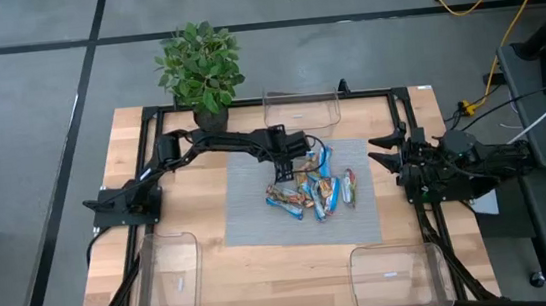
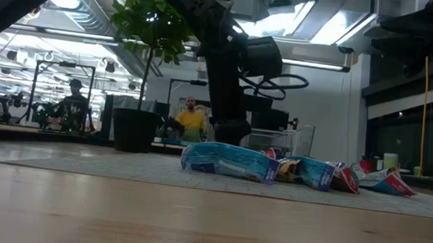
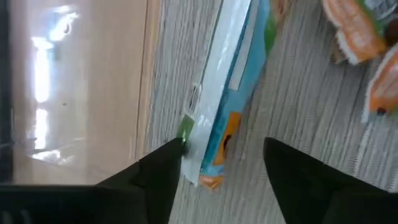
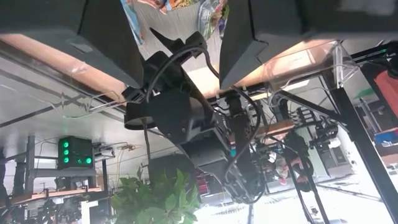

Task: Pick and place Granola Bars by type
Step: Put the yellow granola bar into the top transparent bin

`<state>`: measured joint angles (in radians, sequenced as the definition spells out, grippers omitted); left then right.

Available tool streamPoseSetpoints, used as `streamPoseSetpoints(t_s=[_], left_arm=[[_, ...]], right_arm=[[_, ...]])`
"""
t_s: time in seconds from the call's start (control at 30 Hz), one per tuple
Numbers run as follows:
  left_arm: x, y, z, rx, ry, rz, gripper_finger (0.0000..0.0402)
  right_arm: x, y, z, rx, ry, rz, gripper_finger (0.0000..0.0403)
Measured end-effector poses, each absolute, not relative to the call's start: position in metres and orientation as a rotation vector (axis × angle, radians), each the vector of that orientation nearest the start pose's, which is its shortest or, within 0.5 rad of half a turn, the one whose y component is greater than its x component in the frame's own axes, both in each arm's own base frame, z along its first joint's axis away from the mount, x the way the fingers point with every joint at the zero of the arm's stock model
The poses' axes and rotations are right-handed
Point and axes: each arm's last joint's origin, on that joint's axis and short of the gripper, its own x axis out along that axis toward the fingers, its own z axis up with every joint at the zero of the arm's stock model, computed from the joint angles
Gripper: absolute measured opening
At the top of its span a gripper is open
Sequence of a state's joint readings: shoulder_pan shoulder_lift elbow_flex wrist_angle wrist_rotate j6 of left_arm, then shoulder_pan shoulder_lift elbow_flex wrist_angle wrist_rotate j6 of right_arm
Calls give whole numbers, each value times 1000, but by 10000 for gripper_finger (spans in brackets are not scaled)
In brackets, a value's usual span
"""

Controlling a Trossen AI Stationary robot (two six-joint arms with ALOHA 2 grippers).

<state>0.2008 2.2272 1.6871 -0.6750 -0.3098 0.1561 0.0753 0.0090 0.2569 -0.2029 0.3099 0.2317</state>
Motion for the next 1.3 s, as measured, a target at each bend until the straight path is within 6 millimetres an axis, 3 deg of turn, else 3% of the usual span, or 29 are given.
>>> streamPoseSetpoints(t_s=[0.6, 0.83, 1.3], left_arm=[[447, 85, 150, 155, 1249, 335, 8], [455, 76, 170, 157, 1230, 303, 1], [471, 72, 233, 192, 1113, 367, 1]], right_arm=[[74, -3, 228, 238, -69, -230, 213], [74, -3, 228, 236, -69, -230, 213], [74, -3, 228, 235, -67, -229, 213]])
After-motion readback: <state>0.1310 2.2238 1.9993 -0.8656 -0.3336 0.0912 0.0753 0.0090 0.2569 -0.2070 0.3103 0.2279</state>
